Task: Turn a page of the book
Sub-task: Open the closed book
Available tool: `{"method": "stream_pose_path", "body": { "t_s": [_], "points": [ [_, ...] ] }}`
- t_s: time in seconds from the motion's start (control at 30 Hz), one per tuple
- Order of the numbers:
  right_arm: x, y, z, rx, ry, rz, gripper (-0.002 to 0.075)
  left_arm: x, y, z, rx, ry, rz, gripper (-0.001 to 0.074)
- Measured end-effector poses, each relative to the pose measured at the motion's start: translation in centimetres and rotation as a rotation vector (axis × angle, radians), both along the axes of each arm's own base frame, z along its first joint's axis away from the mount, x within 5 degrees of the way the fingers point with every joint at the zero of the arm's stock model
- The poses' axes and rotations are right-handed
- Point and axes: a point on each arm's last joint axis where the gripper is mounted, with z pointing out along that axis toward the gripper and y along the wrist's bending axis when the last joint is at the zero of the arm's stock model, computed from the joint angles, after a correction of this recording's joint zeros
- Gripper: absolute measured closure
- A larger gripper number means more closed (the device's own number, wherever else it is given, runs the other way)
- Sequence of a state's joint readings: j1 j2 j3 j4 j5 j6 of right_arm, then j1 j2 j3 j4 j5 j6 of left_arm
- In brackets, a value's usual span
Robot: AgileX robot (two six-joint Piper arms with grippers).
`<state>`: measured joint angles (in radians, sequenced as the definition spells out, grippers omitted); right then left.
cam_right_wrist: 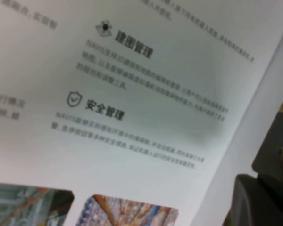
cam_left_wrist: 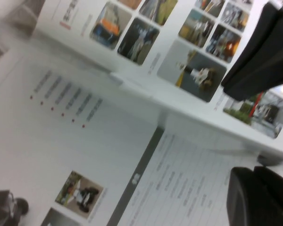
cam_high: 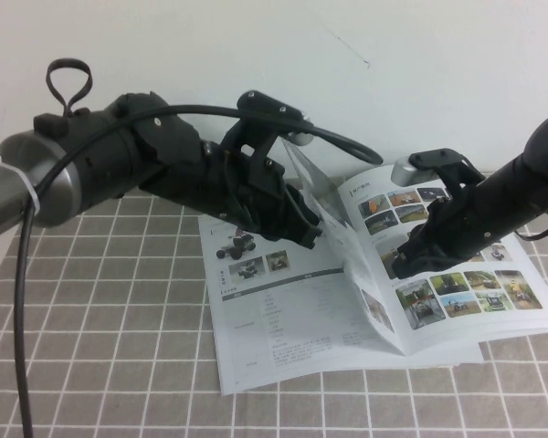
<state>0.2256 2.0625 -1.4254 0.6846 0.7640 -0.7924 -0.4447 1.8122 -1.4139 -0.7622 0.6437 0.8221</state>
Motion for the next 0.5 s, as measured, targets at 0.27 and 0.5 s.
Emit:
{"method": "stream_pose_path", "body": {
  "t_s": [0.27,0.5],
  "points": [
    [0.0,0.0,-0.4,-0.002,0.009,0.003,0.0727,0.4,-0.7,3.8,-0.057,-0.05,-0.053,0.0738],
    [-0.1,0.2,-1.6,0.009,0.06,0.012,0.0727,0.8,-1.1,6.9,-0.103,-0.112,-0.067,0.0738]
  ]
}}
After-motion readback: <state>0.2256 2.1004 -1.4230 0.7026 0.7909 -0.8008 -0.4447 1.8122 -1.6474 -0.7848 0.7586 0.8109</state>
